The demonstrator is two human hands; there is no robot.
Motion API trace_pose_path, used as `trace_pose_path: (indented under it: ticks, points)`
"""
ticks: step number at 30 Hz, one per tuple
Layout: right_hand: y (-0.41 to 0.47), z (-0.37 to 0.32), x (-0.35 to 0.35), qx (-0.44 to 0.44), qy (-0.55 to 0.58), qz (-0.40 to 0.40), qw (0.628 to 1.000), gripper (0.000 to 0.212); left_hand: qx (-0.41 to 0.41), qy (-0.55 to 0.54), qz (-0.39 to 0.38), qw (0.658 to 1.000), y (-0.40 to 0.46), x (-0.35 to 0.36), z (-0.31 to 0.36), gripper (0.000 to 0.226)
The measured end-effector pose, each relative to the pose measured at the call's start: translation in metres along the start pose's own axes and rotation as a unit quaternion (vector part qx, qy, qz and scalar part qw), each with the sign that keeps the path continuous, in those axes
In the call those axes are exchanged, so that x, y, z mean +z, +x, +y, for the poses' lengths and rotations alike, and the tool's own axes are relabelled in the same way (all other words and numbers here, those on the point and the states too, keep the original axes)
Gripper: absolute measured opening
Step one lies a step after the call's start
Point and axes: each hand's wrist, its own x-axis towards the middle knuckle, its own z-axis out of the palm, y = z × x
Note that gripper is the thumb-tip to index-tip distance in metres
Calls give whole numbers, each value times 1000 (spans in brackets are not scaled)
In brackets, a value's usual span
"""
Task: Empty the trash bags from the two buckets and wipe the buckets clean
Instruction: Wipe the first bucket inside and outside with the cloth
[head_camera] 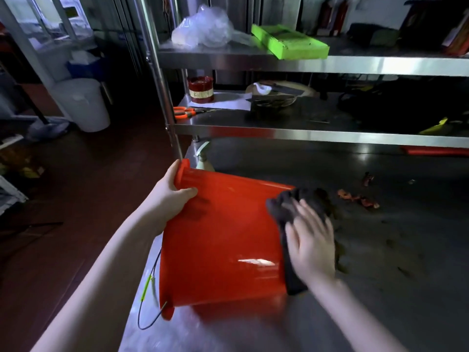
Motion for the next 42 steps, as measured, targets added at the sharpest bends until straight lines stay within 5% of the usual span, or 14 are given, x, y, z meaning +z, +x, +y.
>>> trace_pose_path:
  ticks: [4,7,13,18,23,27,30,35,38,42]
  points:
    - [98,28,3,236,72,-168,954,38,3,-20,14,1000,-5,4,-3,72]
    - [119,34,11,242,86,-243,935,42,6,-37,33,999,-8,6,-5,73]
    - [-4,9,-7,2,38,-23,999,43,16,-13,34,999,-4,4,-2,76]
    - [-12,22,-2,37,66,41,996,39,106,4,22,994,-31,3,-31,79]
    - [103,24,0,219,40,-179,958,33,158,2,14,987,-68,5,-70,87]
    - [151,-27,9,171,-42,-313,933,31,166,5,25,986,-75,4,-83,82]
    - [138,-91,19,51,-15,-274,960,27,171,-21,30,985,-79,6,-85,80]
    - [52,-152,17,-102,41,-59,992,36,132,-139,-16,981,-86,-1,-84,63]
    - [1,-150,10,-133,37,-35,990,39,-14,-292,-67,954,-51,-16,-57,79]
    - [-38,-145,8,-194,31,-17,980,47,-61,-199,-48,977,-14,-11,-11,69]
